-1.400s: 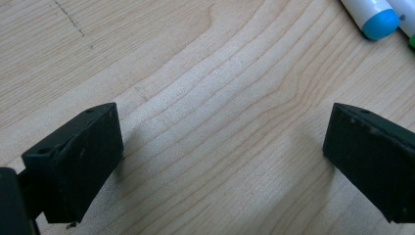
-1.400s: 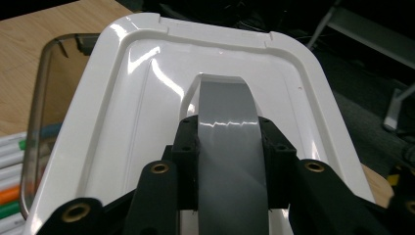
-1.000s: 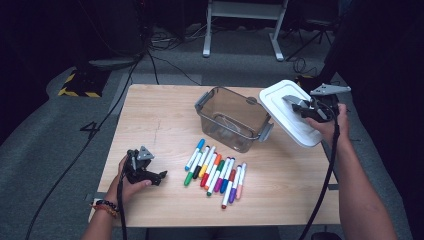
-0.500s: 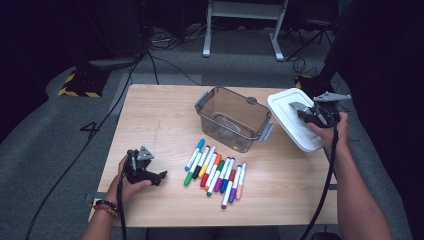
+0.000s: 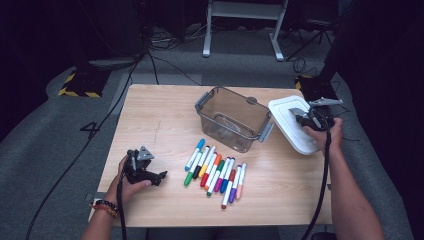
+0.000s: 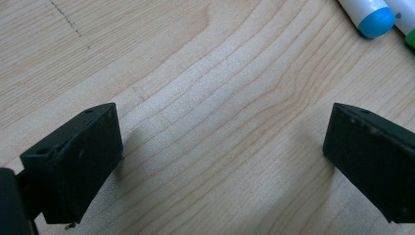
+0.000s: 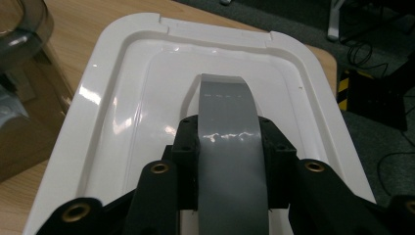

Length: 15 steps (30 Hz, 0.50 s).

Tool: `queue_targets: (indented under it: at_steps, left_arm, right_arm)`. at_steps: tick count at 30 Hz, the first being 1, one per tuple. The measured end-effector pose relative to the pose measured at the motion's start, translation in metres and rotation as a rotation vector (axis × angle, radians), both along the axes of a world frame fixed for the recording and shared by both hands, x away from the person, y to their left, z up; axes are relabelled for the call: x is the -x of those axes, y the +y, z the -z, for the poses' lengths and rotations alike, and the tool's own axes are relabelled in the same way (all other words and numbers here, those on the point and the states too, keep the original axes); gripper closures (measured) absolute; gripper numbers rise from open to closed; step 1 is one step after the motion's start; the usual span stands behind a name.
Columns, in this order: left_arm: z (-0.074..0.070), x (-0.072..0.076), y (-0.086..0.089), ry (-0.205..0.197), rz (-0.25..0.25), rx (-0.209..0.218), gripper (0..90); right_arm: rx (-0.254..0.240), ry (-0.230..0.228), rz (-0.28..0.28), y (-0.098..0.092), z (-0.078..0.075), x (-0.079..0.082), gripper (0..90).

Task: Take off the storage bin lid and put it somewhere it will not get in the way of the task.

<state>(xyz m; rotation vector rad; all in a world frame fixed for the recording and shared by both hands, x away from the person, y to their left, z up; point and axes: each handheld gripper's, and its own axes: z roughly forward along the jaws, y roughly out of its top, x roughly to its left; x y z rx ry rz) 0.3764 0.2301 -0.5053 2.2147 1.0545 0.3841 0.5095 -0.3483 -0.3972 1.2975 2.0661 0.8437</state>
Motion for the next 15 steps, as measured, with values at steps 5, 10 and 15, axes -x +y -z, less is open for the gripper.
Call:
queue_targets:
  at_steps: [5,10,15]
  left_arm:
    - [0.0,0.0,0.0,-0.001,0.001,0.0,1.5]
    - [0.0,0.0,0.0,0.0,0.0,0.0,1.5]
    - [0.0,0.0,0.0,-0.001,0.001,0.0,1.5]
  right_arm:
    - [0.007,0.051,0.008,0.003,0.028,-0.006,66.8]
    - [-0.011,0.087,0.025,0.003,0.049,-0.009,66.7]
    - [-0.016,0.101,0.021,0.004,0.062,-0.007,66.6]
